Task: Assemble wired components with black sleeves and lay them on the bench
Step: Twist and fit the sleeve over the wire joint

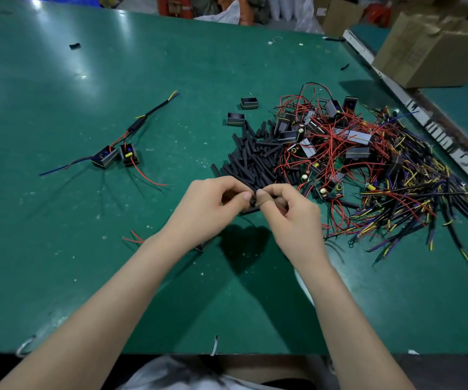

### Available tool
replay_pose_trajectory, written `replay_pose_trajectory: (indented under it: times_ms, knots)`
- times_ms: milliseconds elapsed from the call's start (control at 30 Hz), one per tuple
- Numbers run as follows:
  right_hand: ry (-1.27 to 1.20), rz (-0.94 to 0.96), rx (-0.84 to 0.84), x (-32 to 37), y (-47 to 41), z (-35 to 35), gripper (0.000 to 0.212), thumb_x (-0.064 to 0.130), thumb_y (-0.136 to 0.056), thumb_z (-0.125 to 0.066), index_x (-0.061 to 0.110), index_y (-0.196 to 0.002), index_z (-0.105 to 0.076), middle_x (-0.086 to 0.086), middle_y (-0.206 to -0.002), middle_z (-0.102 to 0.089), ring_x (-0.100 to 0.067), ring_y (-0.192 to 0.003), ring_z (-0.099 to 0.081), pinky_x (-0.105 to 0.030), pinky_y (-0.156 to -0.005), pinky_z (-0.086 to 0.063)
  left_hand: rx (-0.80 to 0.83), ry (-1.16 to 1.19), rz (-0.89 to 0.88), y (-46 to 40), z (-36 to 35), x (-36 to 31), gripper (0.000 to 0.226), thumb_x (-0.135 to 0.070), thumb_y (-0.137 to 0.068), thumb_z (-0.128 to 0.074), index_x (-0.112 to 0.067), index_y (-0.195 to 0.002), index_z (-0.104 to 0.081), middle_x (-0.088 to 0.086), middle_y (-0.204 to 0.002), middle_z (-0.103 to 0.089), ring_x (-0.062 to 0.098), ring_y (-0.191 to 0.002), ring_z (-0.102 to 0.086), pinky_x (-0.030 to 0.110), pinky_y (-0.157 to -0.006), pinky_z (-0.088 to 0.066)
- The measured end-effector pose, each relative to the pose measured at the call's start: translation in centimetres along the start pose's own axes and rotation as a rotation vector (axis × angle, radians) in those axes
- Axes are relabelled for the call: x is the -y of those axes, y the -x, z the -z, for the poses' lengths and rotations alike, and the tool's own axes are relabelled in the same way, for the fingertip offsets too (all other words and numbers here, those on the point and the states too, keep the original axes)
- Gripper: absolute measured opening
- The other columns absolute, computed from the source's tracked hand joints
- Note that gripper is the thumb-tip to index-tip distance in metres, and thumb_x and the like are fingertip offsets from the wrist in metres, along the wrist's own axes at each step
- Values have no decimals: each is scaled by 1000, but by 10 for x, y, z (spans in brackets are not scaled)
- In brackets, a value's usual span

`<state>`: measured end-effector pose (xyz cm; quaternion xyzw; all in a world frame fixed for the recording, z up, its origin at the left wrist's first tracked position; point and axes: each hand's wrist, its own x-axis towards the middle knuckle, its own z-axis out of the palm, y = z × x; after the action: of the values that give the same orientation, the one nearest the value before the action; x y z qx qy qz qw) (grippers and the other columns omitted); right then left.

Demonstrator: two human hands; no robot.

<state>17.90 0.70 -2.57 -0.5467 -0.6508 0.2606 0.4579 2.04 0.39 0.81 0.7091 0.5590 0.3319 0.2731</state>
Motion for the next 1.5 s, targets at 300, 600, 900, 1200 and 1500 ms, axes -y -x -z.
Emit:
replay_pose_trajectory:
  times_ms: [300,600,900,1200,1500]
  knots:
    - [24,63,53,3,3,4,14,22,-96,-56,15,-95,-68,21,-66,-54,2,-62,-48,-19,-62,-34,90,446,162,-4,2,3,16,-19,-94,-55,-13,-90,-70,-4,-75,-74,10,-75,-62,21,-70,-49]
    - [155,281,-37,9,5,2,19,22,-93,-54,8,-91,-66,11,-79,-53,-15,-71,-51,-33,-68,-43,262,408,221,-8,12,4,35,-49,-77,-64,-14,-80,-69,-3,-68,-68,14,-71,-50,29,-73,-39]
    - [0,1,145,12,5,5,14,27,-95,-57,19,-90,-68,12,-78,-62,-12,-78,-52,-30,-72,-41,138,-156,-168,-4,16,3,8,-31,-82,-66,-26,-79,-60,-10,-63,-59,5,-57,-50,26,-62,-43]
    - [375,392,-130,12,11,0,20,26,-94,-55,12,-87,-67,17,-78,-41,-22,-71,-51,-37,-66,-35,168,23,164,-2,6,-4,21,-36,-85,-61,-21,-72,-69,-8,-49,-55,5,-50,-47,22,-54,-41]
    - [351,439,-169,0,14,-4,19,25,-95,-55,12,-92,-68,14,-77,-45,-14,-72,-45,-35,-64,-35,180,411,362,-5,12,2,14,-27,-86,-66,-19,-78,-75,-14,-59,-64,-8,-57,-54,3,-59,-38]
